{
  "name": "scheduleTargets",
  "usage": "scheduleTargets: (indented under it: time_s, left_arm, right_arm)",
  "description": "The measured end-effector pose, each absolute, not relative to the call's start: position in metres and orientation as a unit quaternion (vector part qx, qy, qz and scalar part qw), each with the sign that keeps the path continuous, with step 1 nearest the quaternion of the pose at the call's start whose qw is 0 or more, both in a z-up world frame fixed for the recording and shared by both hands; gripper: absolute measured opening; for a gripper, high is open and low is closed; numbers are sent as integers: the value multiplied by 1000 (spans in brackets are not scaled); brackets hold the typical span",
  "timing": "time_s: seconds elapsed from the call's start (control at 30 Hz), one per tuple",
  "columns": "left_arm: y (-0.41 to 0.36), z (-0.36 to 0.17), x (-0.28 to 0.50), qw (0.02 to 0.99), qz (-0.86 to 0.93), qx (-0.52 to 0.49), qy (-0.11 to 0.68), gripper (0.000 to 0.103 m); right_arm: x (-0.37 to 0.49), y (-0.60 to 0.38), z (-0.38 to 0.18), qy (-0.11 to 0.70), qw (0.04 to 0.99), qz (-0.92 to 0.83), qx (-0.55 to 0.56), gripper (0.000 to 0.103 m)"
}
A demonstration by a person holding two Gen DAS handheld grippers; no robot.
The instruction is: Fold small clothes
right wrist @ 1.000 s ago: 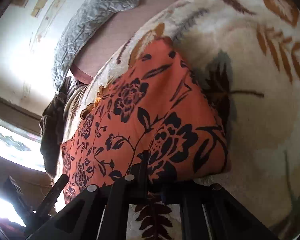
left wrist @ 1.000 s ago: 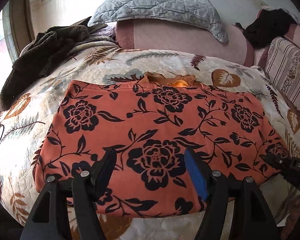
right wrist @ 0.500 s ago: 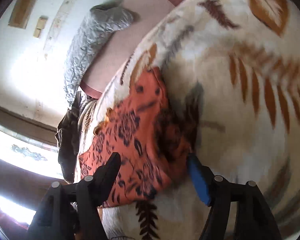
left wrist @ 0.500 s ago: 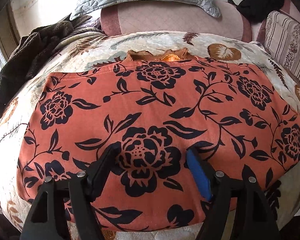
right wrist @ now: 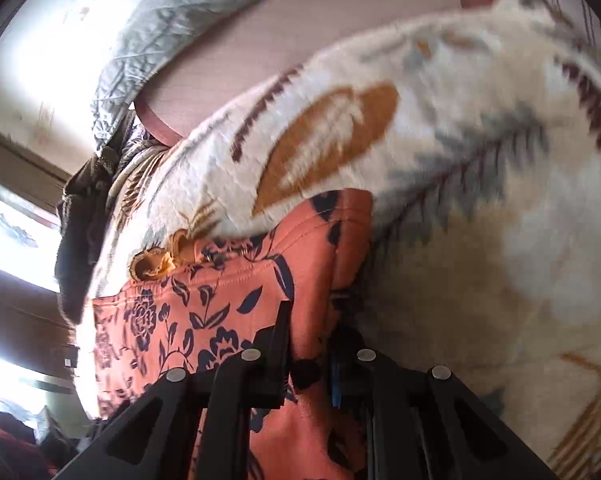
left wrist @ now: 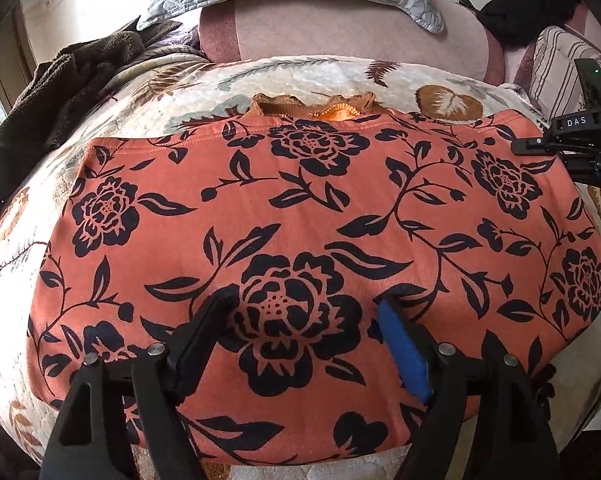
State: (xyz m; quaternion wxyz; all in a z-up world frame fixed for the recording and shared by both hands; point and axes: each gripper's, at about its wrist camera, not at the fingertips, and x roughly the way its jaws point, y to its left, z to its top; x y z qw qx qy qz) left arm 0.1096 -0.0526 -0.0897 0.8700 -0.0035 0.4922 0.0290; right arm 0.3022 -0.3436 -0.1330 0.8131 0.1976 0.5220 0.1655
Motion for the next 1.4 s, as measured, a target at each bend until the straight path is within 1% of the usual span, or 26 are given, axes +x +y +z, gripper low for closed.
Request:
scheduleTargets:
  time_s: [0.03,0.07,0.13,0.2,0.23,0.3,0.4,0.43,0.53,0.6,0.63,0.67,0.7,0.8,0.83,0.87,0.93,1.0,1.03,1.07,1.1,1.2,1.23,1.27,1.33,1.4]
  left_arm:
    - [-53,-91,109,870,29,-3,492,81]
    - [-54,-91,109,870,31,1,492,81]
    - [-55,-91,110,869,32,4,494,82]
    - [-54,-90,111,867,28,4,498,82]
    - [-54,-90,111,866,28,3,499,82]
    - [-54,-90,112,865,29,3,501,83]
    - [-54,-90,114,863,31,1,505,83]
    - [-54,-90,115,862,31,0,506,83]
    - [-54,-90,117,859,33,0,511,84]
    - [-54,-89,118,856,33,0,516,84]
    - [-54,-87,118,854,32,-1,519,84]
    - [-52,-84,116,853,32,-4,521,84]
    - [-50,-79,112,855,32,-8,517,84]
    - [-35,-58,92,875,46,-17,482,84]
    - [-27,-54,83,882,50,-21,469,84]
    - [-18,-53,75,885,60,-24,461,84]
    - [2,-58,62,884,84,-25,459,84]
    - [28,-75,58,868,128,-21,479,84]
    - [43,-85,59,853,143,-32,502,84]
    - [57,-88,57,849,140,-61,506,84]
    - [67,-84,53,853,137,-82,497,84]
    - [83,-67,42,868,163,-79,463,84]
    - [87,-65,40,869,176,-78,457,84]
    - [92,-69,41,865,181,-78,462,84]
    - [100,-86,51,838,187,-69,508,84]
    - [107,-84,47,836,197,-92,503,85]
  right_arm:
    - [304,-344,-142,534,807,150,202,16]
    - [306,-346,-155,555,793,131,212,31]
    - [300,-358,-158,543,793,119,248,35]
    - [285,-365,-142,523,809,98,250,58]
    - [274,-369,-131,509,819,89,249,73]
    - [245,-376,-107,474,842,74,245,73]
    - [203,-367,-83,447,843,131,269,73]
    - [189,-360,-83,446,834,160,283,76]
    - [167,-332,-110,483,786,234,306,77]
    - [171,-322,-145,518,772,203,308,77]
    - [171,-329,-160,522,768,175,327,69]
    - [169,-338,-163,506,767,167,358,66]
    - [165,-342,-157,490,771,160,374,66]
    - [143,-337,-125,445,802,173,360,71]
    - [136,-333,-120,440,799,188,365,75]
    - [129,-329,-118,438,796,205,365,78]
    - [123,-320,-124,444,792,229,350,78]
    - [127,-330,-148,472,784,193,353,78]
    - [126,-345,-161,478,779,160,373,76]
    - [122,-359,-167,462,767,155,416,74]
    - [117,-369,-166,449,760,149,446,76]
    - [98,-375,-139,410,790,145,432,79]
    - [90,-376,-137,403,791,151,436,84]
    - [85,-375,-139,406,786,150,442,88]
    - [77,-375,-156,433,761,134,464,88]
    - [76,-377,-175,453,732,120,495,87]
